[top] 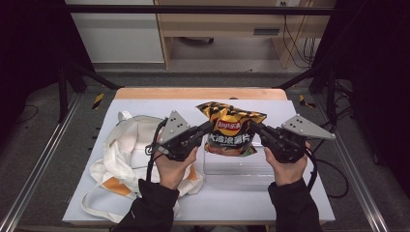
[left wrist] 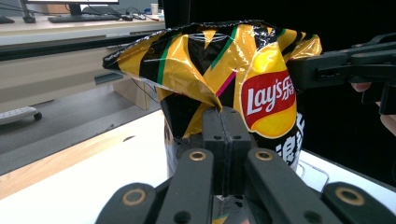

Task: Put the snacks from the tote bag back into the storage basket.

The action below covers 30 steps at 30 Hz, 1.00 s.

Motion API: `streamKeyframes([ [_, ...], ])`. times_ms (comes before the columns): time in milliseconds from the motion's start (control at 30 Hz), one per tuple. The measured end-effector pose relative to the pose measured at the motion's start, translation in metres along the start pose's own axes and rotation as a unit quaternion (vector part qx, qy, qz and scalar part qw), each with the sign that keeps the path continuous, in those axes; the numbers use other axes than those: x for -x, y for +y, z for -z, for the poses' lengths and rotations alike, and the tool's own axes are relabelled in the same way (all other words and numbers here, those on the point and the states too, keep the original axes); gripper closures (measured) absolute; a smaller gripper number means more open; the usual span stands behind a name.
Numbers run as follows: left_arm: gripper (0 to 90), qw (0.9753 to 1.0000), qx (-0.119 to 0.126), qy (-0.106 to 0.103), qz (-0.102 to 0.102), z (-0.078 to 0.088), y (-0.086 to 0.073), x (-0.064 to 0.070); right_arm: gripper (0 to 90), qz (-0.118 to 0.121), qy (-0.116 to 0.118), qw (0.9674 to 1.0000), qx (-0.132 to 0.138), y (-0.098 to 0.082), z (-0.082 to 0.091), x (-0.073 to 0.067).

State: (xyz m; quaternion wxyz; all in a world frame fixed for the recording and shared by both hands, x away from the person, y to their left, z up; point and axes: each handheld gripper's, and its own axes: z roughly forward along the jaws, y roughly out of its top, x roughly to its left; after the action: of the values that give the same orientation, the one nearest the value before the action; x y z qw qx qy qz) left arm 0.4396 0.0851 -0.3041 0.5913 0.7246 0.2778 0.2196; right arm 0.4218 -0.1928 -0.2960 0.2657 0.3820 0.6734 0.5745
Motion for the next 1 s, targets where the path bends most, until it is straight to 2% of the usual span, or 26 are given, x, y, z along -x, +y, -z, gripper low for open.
streamKeyframes([
  [500, 90.0, 0.9998, -0.020, 0.003, 0.006, -0.021, -0.012, -0.004, 89.3, -0.009, -0.017, 0.9997, -0.017, -0.012, -0.011, 0.012],
  [1000, 90.0, 0.9986, -0.048, 0.008, 0.021, -0.040, -0.034, -0.015, 89.2, -0.017, -0.029, 0.9983, -0.047, -0.030, -0.031, 0.022],
])
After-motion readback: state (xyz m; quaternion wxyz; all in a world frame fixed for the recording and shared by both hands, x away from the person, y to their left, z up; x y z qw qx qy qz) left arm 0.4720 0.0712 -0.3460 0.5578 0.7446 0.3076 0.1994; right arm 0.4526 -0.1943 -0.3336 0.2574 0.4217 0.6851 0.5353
